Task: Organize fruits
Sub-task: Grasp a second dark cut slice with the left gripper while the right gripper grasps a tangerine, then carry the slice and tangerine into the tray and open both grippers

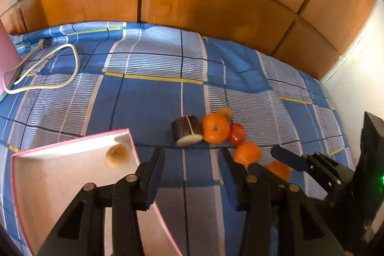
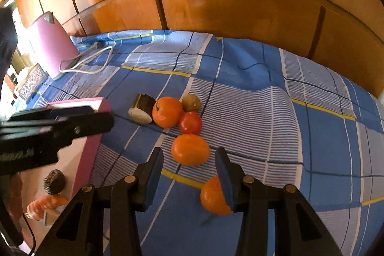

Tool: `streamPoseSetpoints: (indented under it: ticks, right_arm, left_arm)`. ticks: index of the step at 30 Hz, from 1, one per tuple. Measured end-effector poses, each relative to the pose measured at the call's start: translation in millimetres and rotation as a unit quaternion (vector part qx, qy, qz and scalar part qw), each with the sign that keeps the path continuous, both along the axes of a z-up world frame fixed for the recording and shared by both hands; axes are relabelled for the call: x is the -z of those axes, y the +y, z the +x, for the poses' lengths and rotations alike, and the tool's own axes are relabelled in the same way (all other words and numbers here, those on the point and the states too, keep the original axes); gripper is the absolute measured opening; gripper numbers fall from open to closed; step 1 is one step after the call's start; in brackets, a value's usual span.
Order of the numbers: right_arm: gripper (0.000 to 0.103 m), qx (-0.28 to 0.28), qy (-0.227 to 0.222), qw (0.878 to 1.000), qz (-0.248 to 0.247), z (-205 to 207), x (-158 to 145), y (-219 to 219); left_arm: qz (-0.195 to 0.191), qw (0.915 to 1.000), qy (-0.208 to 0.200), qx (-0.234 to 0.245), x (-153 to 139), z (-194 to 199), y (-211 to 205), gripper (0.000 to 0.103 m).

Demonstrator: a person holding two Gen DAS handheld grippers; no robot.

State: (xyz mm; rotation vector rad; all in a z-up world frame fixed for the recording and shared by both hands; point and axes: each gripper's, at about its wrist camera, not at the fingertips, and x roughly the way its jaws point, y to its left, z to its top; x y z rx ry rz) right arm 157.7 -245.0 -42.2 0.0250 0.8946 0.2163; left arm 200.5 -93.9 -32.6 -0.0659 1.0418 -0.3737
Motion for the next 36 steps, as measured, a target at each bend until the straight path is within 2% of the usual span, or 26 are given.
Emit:
streamPoseSetpoints:
  ticks: [1, 3, 6, 10, 12, 14, 15, 16, 17, 27, 36]
  right_arm:
    - [0.045, -0.001, 0.002, 1.0, -0.002, 1.7, 1.8, 0.4]
    - [0.045, -0.004, 0.004, 1.0, -0.007, 4.7, 5.3, 0.9]
    - [0.045, -0.009, 0.007, 1.0, -0.007, 8.1, 10.3, 1.0]
    - [0.045, -0.018, 0.015, 1.0, -0.003, 10.0, 16.1, 0.6]
    - [0.04, -0.021, 0.016, 1.0, 0.0, 10.3, 17.4, 1.0]
    - [0.04, -0.021, 0.012, 1.0, -0.001, 10.8, 17.3, 1.8]
    - [0.04, -0.021, 0.012, 1.0, 0.0, 10.9, 17.4, 1.9]
    - [0.04, -0.021, 0.011, 1.0, 0.0, 10.9, 17.4, 1.9]
    - [0.04, -0.021, 0.009, 1.0, 0.0, 10.6, 17.3, 1.8]
    - [0.039, -0.01, 0.005, 1.0, 0.018, 3.5, 14.9, -6.3]
    - [0.039, 0.039, -0.03, 0.998, 0.04, -13.9, -15.6, -41.9]
  left_arm:
    - [-0.005, 1.0, 0.006, -0.002, 3.4, 5.8, -0.3, 0.057]
    - [-0.011, 0.9999, 0.011, -0.006, 7.0, 12.3, -0.9, 0.06]
    - [-0.005, 0.9999, 0.012, 0.001, 13.4, 21.6, -5.8, 0.06]
    - [0.0, 0.9992, 0.02, 0.034, 23.7, 31.0, -10.8, 0.059]
    - [-0.003, 0.9988, 0.025, 0.043, 28.9, 35.6, -10.1, 0.059]
    - [-0.001, 0.9987, 0.031, 0.04, 34.0, 39.4, -9.1, 0.055]
    - [-0.008, 0.9985, 0.038, 0.039, 37.5, 41.9, -7.6, 0.042]
    - [-0.015, 0.9981, 0.045, 0.039, 40.0, 42.7, -7.1, 0.037]
    - [-0.021, 0.998, 0.047, 0.037, 41.3, 42.9, -5.9, 0.037]
    - [-0.024, 0.9984, 0.024, 0.044, 35.4, 27.5, -5.7, 0.036]
    - [-0.032, 0.9988, 0.003, 0.037, 13.5, 3.8, 2.3, 0.036]
